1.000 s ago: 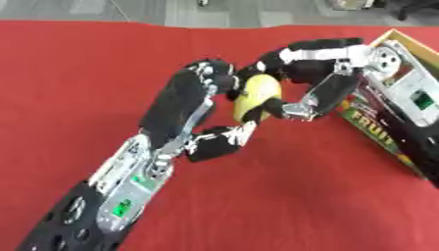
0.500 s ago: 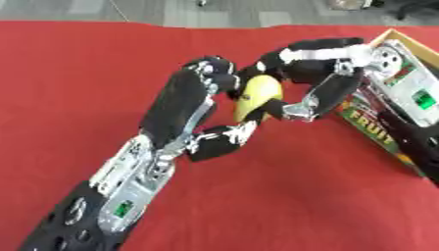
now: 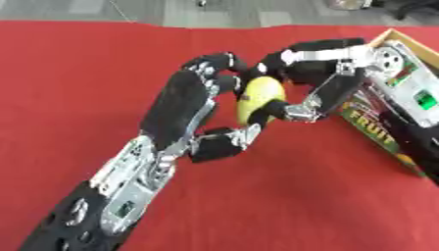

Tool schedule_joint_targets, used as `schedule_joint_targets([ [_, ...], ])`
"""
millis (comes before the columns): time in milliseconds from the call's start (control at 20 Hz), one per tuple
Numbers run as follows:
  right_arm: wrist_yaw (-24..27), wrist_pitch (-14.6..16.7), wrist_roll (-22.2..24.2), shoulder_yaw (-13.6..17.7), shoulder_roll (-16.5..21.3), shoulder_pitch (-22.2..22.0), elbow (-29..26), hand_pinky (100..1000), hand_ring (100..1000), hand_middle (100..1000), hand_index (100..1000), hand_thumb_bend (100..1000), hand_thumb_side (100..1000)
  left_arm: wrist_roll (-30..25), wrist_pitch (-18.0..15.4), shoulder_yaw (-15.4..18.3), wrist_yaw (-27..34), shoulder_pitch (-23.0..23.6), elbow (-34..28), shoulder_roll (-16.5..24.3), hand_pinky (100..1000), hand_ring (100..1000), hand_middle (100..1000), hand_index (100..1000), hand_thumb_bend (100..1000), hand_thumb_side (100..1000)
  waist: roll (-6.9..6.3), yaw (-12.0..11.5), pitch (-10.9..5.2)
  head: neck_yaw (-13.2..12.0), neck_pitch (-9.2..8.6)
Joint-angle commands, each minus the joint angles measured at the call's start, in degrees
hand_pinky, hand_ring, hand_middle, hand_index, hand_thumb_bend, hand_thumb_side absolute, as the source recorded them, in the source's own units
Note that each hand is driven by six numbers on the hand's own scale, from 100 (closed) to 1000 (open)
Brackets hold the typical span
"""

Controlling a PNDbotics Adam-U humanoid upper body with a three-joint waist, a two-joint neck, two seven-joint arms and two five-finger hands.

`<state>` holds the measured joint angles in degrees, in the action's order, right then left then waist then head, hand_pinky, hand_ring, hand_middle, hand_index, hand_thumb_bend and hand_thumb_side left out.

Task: Pick up the objects with one hand, pass them to the other hand, and then place them into the box on the other side of the table.

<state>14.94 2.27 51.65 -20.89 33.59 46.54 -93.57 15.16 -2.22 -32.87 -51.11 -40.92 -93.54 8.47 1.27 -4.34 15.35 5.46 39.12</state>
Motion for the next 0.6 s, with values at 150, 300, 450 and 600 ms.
schedule_joint_targets([
  [150,1.8,0.6,0.3,0.2,0.5,1.0,-3.6,889,1000,636,588,100,224,1.0,0.4,0.5,-0.4,-0.9,0.9,0.0,724,685,613,858,848,447,-0.02,0.1,-0.82,0.0,-0.61],
  [300,1.8,0.6,0.3,0.3,0.6,0.9,-3.6,889,1000,637,588,100,224,1.8,0.7,0.5,-0.4,-0.8,1.0,0.0,724,686,613,857,853,449,-0.03,0.1,-0.81,0.0,-0.6],
  [450,2.0,0.7,0.3,0.5,0.8,0.9,-3.6,889,1000,637,587,100,224,2.9,1.1,0.6,-0.3,-0.6,0.9,0.1,722,686,613,860,850,435,-0.05,0.1,-0.84,0.1,-0.64],
  [600,2.0,0.8,0.3,0.7,1.0,0.7,-3.6,888,1000,636,587,100,223,4.7,2.2,0.9,0.1,-0.2,0.4,0.4,718,686,615,878,865,406,-0.12,0.1,-0.87,0.1,-0.76],
])
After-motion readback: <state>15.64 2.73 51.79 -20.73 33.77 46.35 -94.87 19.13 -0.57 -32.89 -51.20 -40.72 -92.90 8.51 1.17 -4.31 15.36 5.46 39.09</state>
